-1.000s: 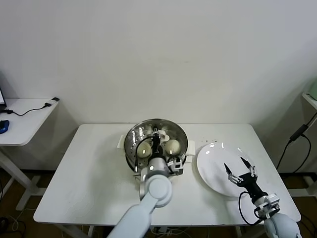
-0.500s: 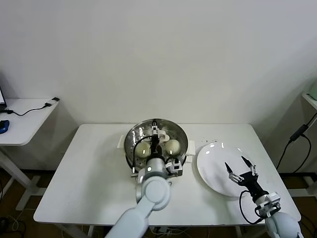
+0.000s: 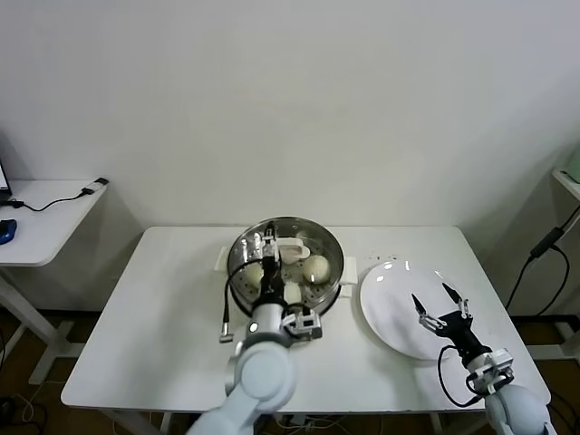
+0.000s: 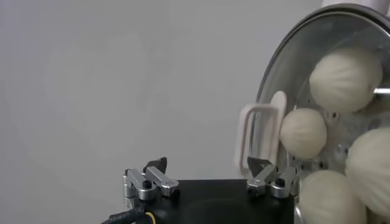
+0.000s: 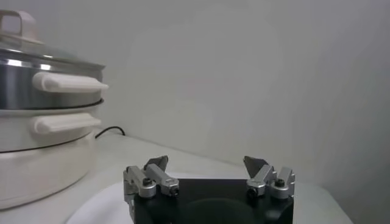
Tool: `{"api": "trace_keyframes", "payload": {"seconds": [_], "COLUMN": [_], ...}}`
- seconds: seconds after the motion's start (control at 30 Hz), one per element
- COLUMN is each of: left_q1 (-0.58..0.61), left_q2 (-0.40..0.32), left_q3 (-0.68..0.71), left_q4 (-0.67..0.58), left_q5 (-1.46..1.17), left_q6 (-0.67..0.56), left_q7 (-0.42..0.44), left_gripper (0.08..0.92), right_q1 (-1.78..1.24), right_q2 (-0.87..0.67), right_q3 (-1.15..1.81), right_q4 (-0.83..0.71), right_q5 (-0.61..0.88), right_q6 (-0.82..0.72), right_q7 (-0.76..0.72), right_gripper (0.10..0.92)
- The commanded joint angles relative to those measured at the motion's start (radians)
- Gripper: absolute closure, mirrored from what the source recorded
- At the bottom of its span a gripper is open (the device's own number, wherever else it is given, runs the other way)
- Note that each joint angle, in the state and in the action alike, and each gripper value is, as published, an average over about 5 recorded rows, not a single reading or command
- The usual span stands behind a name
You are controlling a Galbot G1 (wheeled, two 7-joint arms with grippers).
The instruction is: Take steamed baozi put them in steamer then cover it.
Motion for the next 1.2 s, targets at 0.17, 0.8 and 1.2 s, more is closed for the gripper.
{"api": "trace_keyframes", "payload": {"seconds": [0.17,0.8,1.2], "left_q1": [0.314,0.594,0.592], "left_q2": [0.123,-0.017,-0.026], "left_q3": [-0.262,-0.844,-0.85], "left_q4": [-0.261,-0.191,-0.127], "left_q5": [-0.531,-1.703,-1.693], "left_q6": [-0.192,-0.714,-0.759], "left_q7": [-0.327,-0.357,-0.316], "left_gripper": [0.177,0.177,0.177], "right_q1": [-0.011,-0.037,-0.069], "right_q2": [0.018,0.089,0.105], "right_q3": [0.028,0.051,0.06], "right_q4": [0.075,0.157,0.167], "right_q5": [-0.032,-0.055,-0.032], "right_q6": [-0.091,-0.107,-0.114], "right_q7": [0.028,0.053,0.053], "right_gripper": [0.203,0.203,0.203]}}
